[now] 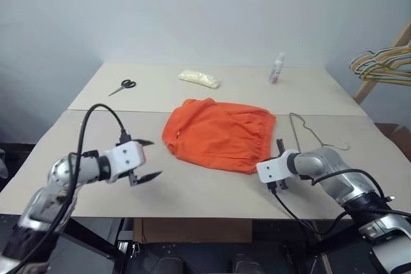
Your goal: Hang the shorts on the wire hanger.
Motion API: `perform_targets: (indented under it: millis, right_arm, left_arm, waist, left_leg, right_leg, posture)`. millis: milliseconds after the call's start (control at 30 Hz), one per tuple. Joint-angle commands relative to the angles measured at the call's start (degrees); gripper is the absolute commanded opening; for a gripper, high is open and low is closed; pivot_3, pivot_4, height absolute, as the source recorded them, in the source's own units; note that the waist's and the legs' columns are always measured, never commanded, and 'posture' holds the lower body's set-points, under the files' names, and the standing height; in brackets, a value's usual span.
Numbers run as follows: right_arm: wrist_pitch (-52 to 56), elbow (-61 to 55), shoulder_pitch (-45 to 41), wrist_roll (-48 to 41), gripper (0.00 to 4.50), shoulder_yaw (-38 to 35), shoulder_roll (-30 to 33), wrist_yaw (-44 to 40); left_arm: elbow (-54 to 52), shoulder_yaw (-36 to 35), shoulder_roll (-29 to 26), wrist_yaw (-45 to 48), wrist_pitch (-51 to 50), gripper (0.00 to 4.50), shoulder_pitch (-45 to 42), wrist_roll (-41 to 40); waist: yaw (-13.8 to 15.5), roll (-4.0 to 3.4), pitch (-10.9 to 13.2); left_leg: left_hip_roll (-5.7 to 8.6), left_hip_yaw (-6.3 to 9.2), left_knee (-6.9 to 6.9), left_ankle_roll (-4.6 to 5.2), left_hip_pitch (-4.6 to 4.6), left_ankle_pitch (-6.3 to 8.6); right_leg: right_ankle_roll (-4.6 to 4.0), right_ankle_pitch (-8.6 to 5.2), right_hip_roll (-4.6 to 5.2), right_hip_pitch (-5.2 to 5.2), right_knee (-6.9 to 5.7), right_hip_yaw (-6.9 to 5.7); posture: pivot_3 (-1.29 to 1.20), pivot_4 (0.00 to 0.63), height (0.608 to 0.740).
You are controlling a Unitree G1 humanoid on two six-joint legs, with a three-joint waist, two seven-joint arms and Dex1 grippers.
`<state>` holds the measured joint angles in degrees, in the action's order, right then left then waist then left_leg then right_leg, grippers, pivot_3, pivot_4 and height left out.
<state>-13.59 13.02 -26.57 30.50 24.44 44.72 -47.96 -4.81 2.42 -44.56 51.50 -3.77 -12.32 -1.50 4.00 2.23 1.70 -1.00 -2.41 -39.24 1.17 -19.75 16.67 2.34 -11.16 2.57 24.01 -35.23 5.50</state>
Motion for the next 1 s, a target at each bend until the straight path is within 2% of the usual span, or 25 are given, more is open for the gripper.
perform_targets:
  millis: [33,333,633,733,1000]
  right_arm:
    - [-0.44,-0.86,-0.87,0.17,0.01,-1.55,0.01,1.41]
    - [0.28,-2.67,0.56,-0.53,0.01,-2.31,0.58,0.83]
    - [0.75,-3.89,1.43,-0.66,0.01,-2.79,0.83,0.58]
    - [0.89,-3.83,1.26,-0.79,0.00,-2.95,0.64,0.68]
    - [0.55,-3.62,1.12,-0.81,0.00,-2.81,0.66,0.85]
  left_arm:
    - [9.03,2.36,3.18,-3.75,3.44,4.50,-6.27,3.52]
    - [33.84,9.02,9.35,-4.97,14.03,4.50,-19.54,9.82]
    - [47.95,11.27,13.47,-3.70,22.03,4.50,-26.37,11.58]
    - [51.48,13.00,13.61,-4.68,24.53,3.91,-28.39,14.41]
    - [57.69,14.38,15.11,-4.55,28.90,1.25,-31.66,16.68]
  waist:
    - [-0.05,0.00,-0.01]
    - [-0.23,0.02,-0.02]
    - [-0.56,0.04,-0.04]
    - [-0.57,0.05,-0.04]
    - [-0.60,0.06,-0.04]
  left_leg:
    - [0.02,0.00,0.00,0.00,0.00,0.00]
    - [0.06,0.03,0.00,0.00,-0.18,0.01]
    - [0.07,0.05,0.00,0.00,-0.21,0.01]
    - [0.08,0.06,-0.01,0.00,-0.20,0.01]
    - [0.09,0.06,-0.01,0.00,-0.22,0.01]
  right_leg:
    - [-0.02,0.01,0.00,0.00,0.01,0.01]
    - [-0.01,0.04,0.01,0.08,0.12,0.01]
    - [0.01,0.05,0.00,0.08,0.13,0.01]
    - [0.01,0.05,0.00,0.07,0.13,0.01]
    - [0.03,0.05,0.00,0.07,0.15,0.02]
  posture:
    - [0.16,0.000,0.740]
    - [0.13,0.000,0.740]
    - [0.10,0.000,0.740]
    - [0.10,0.000,0.740]
    - [0.10,0.000,0.740]
